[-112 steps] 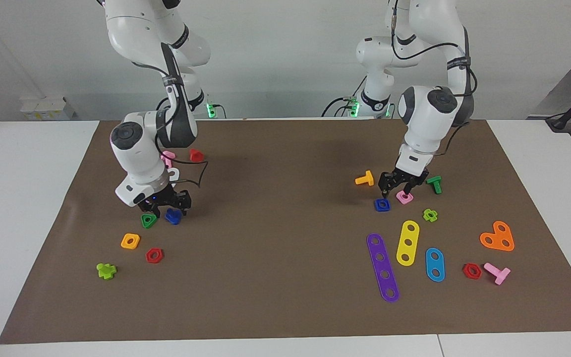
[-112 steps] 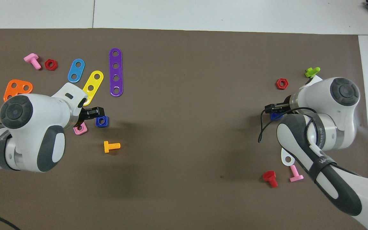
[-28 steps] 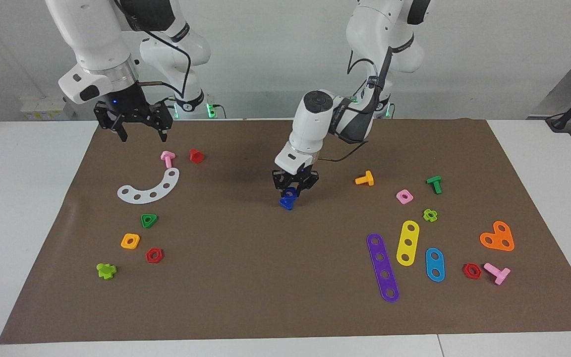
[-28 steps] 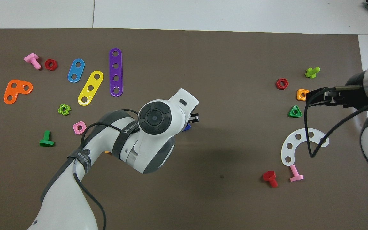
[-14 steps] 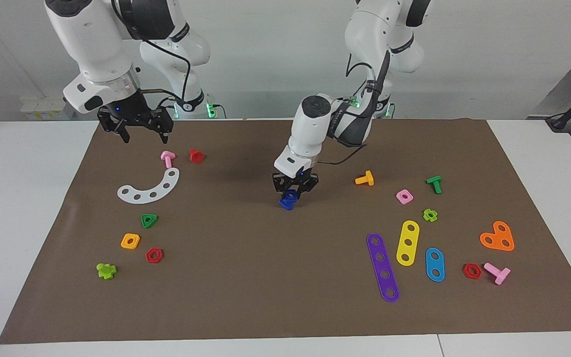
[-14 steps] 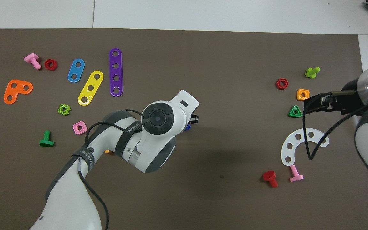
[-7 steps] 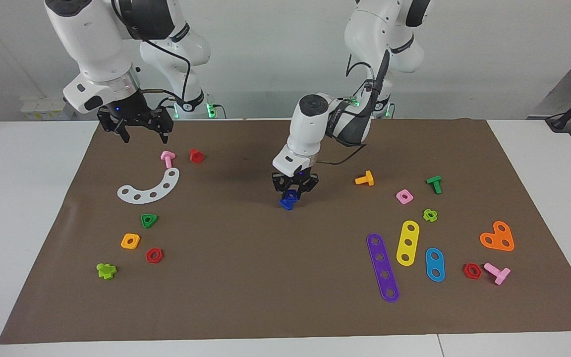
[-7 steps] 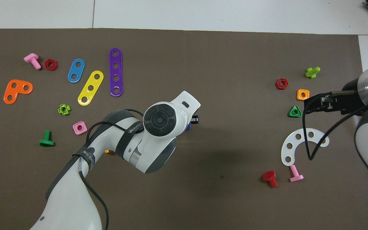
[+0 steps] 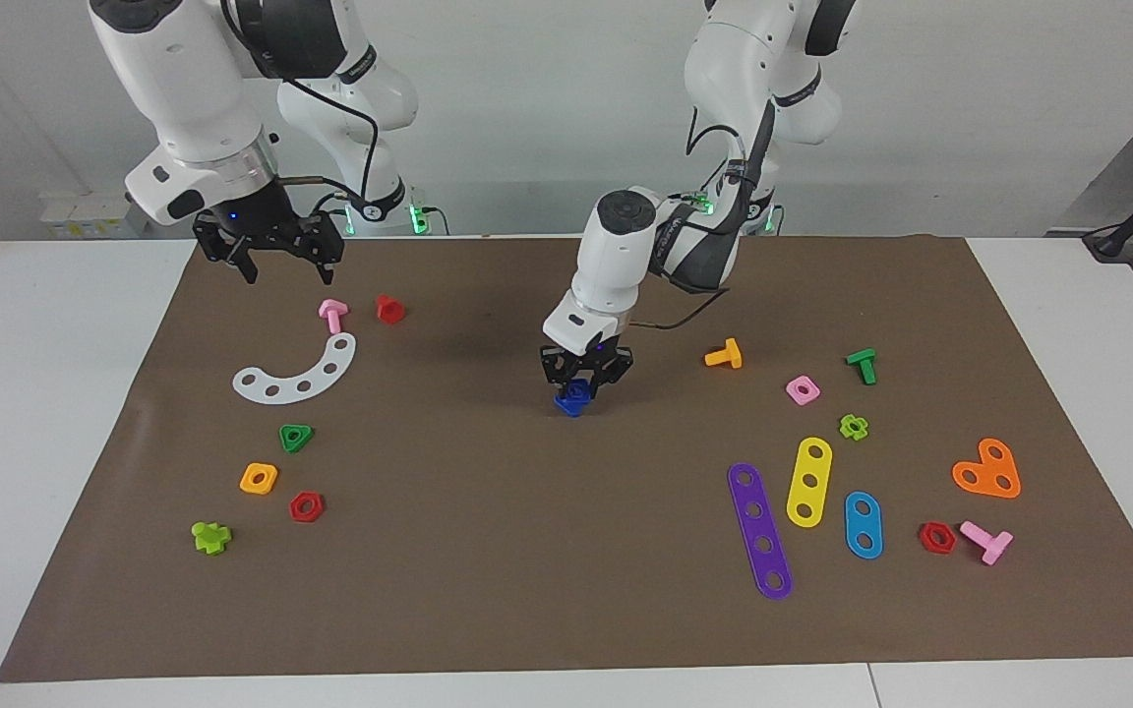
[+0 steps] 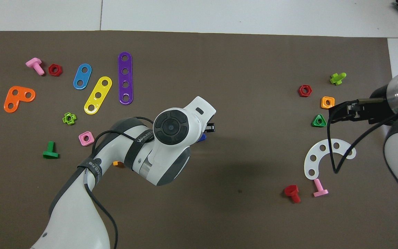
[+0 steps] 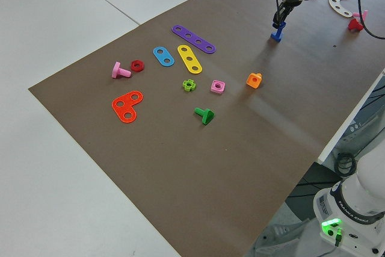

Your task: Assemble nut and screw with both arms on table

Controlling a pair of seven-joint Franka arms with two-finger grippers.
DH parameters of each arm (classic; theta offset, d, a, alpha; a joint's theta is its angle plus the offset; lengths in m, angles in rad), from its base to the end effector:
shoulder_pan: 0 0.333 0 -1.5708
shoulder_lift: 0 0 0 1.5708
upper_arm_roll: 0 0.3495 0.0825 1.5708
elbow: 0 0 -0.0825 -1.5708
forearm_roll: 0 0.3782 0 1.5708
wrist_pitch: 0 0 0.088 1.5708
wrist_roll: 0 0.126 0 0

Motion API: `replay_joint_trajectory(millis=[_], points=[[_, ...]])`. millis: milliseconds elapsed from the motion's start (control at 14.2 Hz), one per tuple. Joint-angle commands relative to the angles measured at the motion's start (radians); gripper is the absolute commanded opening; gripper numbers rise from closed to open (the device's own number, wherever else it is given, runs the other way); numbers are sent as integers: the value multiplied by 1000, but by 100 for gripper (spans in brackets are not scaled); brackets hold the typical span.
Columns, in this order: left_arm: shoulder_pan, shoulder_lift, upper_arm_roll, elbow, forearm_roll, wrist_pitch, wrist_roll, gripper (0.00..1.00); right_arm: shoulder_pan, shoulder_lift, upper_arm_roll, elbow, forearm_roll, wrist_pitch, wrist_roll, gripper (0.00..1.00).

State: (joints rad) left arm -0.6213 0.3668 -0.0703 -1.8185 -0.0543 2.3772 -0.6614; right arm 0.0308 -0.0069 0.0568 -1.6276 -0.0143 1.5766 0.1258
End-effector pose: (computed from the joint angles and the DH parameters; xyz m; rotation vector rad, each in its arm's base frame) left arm 0.5173 -0.4247 0.3727 2.9654 0.0185 0.1618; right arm 0.5424 0.0459 0.6168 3.1210 -0.0590 -0.0660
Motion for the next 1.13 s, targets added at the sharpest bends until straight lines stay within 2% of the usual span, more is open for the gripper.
replay_joint_trajectory(millis=[0,352,1056], points=[[0,27,6,45,-32,-32,5,0,-20,-24,9,-24,28,3,-34,100],[3,27,9,56,-12,-93,14,0,-20,-24,9,-24,28,5,-34,100],[-4,29,6,48,-24,-61,9,0,-20,-24,9,-24,28,3,-34,100]])
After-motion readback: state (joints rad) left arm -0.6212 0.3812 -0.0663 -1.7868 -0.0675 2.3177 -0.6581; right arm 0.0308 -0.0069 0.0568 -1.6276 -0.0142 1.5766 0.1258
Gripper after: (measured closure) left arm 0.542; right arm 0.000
